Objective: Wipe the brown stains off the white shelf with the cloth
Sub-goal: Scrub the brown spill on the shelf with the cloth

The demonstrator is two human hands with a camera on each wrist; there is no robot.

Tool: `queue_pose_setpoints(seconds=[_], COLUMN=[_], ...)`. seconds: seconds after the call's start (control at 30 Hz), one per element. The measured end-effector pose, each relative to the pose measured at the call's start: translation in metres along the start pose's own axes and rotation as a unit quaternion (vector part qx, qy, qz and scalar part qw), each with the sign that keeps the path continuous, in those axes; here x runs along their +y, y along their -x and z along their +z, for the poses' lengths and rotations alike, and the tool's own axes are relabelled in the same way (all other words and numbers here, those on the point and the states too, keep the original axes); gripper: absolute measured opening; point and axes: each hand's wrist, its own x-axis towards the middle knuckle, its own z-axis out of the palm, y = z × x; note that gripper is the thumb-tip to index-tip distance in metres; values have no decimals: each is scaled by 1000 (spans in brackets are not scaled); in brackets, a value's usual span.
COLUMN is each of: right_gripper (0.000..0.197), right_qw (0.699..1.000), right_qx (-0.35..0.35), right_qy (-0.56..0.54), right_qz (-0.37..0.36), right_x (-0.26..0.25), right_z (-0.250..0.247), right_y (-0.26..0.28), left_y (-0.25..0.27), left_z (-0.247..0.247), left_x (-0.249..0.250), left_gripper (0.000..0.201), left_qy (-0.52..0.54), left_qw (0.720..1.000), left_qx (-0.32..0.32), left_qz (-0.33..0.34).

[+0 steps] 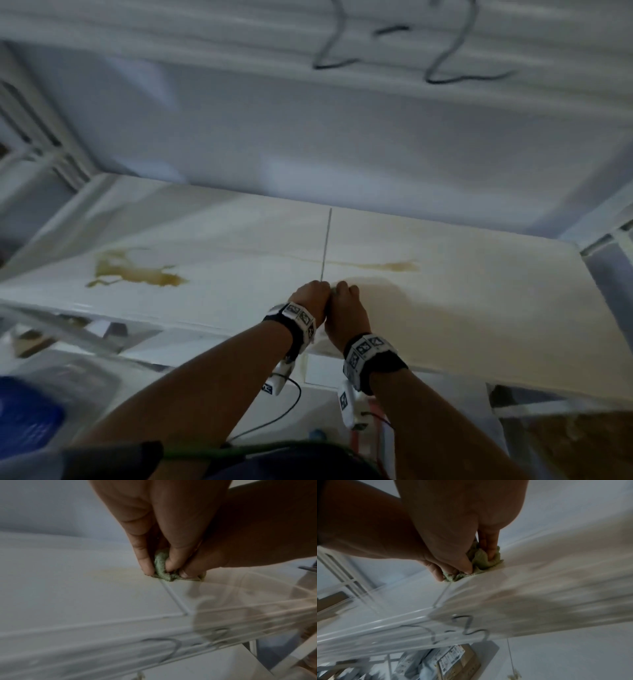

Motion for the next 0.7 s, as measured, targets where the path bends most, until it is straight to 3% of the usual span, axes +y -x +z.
queue_pose_setpoints(seconds=[0.23,0.47,0.7], right_gripper=[24,25,19], right_qw=[997,995,995], right_qx=[-20,-24,-46], right_qy=[4,-13,-28], right_qz=[-78,-93,-82], right_x=[-132,-271,-375], right_z=[46,82,108], right_y=[-33,-54,-73], left_y=[45,85,119], left_z=[-31,-63,-89], left_x=[-146,-285,-384], left_gripper=[19,15,12], left_qy=[11,10,20], left_qw=[999,999,998], left_qx=[13,22,34], left_qz=[-37,-39,-52])
